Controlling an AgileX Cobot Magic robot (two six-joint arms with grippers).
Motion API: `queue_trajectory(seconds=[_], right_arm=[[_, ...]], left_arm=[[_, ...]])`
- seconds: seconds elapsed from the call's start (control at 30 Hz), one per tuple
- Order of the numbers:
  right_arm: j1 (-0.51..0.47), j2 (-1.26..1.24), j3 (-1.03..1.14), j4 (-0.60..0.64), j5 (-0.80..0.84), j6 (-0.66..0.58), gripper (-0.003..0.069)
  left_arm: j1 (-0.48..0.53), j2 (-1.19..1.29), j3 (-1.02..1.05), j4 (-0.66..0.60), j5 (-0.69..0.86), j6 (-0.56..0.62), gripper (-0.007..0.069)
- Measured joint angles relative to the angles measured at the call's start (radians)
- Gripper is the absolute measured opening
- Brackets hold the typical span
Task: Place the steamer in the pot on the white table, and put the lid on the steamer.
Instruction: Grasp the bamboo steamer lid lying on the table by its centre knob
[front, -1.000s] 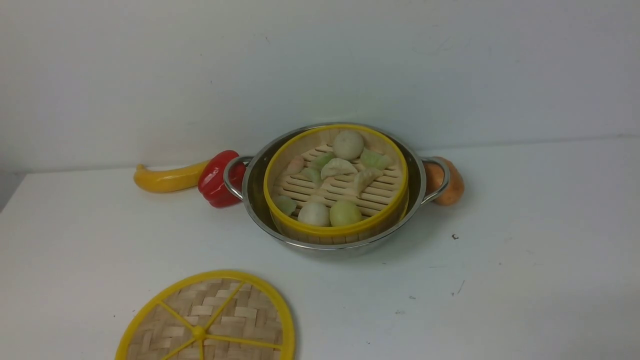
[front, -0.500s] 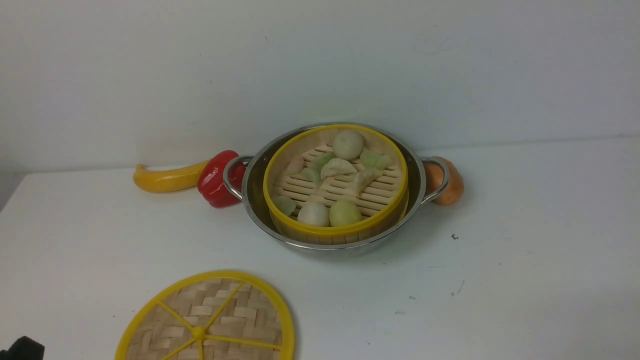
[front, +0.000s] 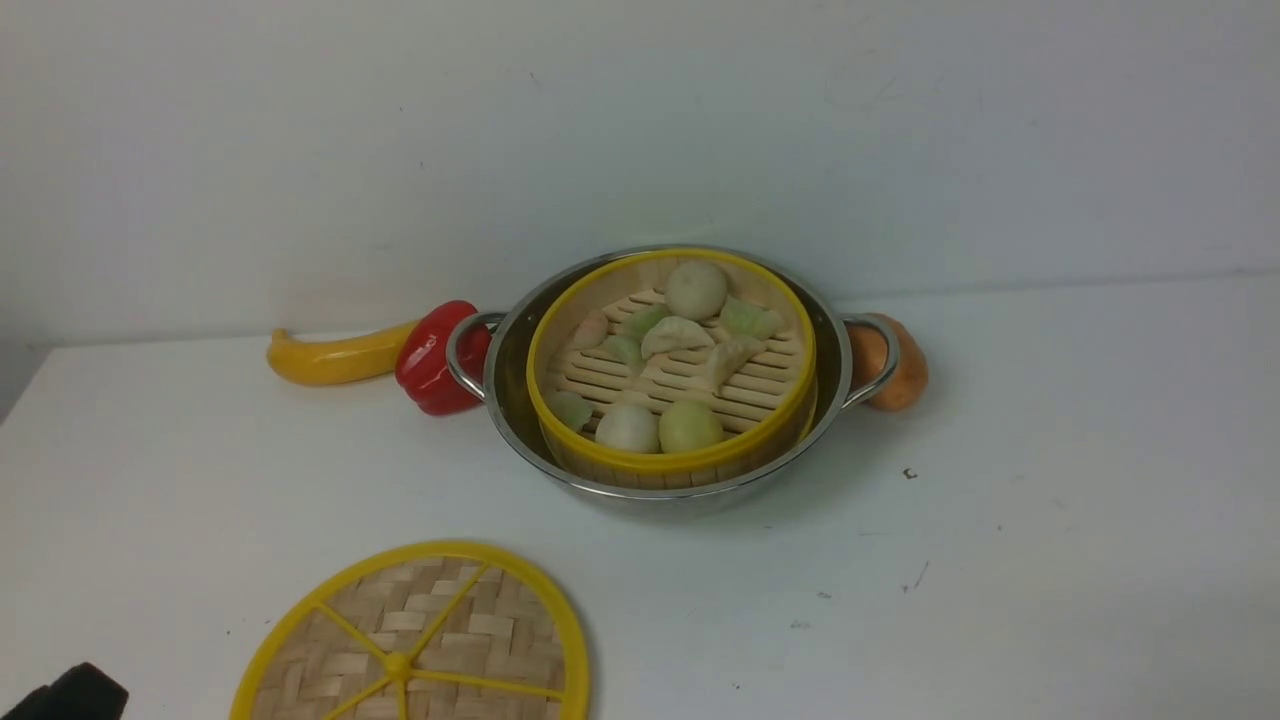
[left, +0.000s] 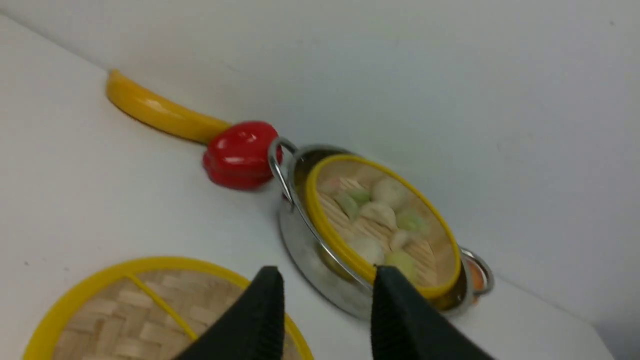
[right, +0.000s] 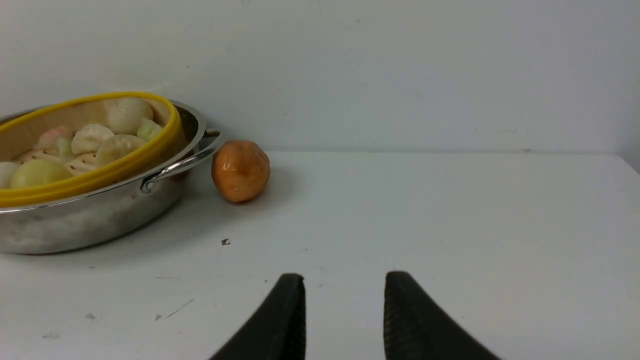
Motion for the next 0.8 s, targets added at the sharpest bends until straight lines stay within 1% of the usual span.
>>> queue_trajectory(seconds=[0.1, 0.3, 0.4, 0.53, 0.6, 0.67, 0.73, 0.8], right_arm=[[0.0, 0.0, 0.0, 0.0, -0.001, 0.0, 0.0242], [0.0, 0.0, 0.0, 0.0, -0.001, 0.0, 0.0243], [0.0, 0.0, 0.0, 0.0, -0.001, 0.0, 0.0243], [0.0, 0.0, 0.0, 0.0, -0.001, 0.0, 0.0243], [0.0, 0.0, 0.0, 0.0, -0.001, 0.0, 0.0243], [0.0, 0.0, 0.0, 0.0, -0.001, 0.0, 0.0243], [0.0, 0.0, 0.0, 0.0, -0.001, 0.0, 0.0243], [0.0, 0.0, 0.0, 0.0, -0.001, 0.0, 0.0243]], left_arm=[[0.0, 0.0, -0.054, -0.007, 0.106, 0.067, 0.0241], [0.0, 0.008, -0.198, -0.008, 0.312, 0.256, 0.0241], [0.0, 0.07, -0.273, -0.009, 0.387, 0.294, 0.0241], [0.0, 0.285, -0.381, -0.009, 0.552, 0.291, 0.0241], [0.0, 0.385, -0.412, -0.008, 0.598, 0.295, 0.0241], [0.0, 0.563, -0.461, 0.009, 0.656, 0.332, 0.0241], [0.0, 0.678, -0.493, 0.023, 0.665, 0.373, 0.0241], [0.0, 0.817, -0.534, 0.036, 0.661, 0.439, 0.0241]])
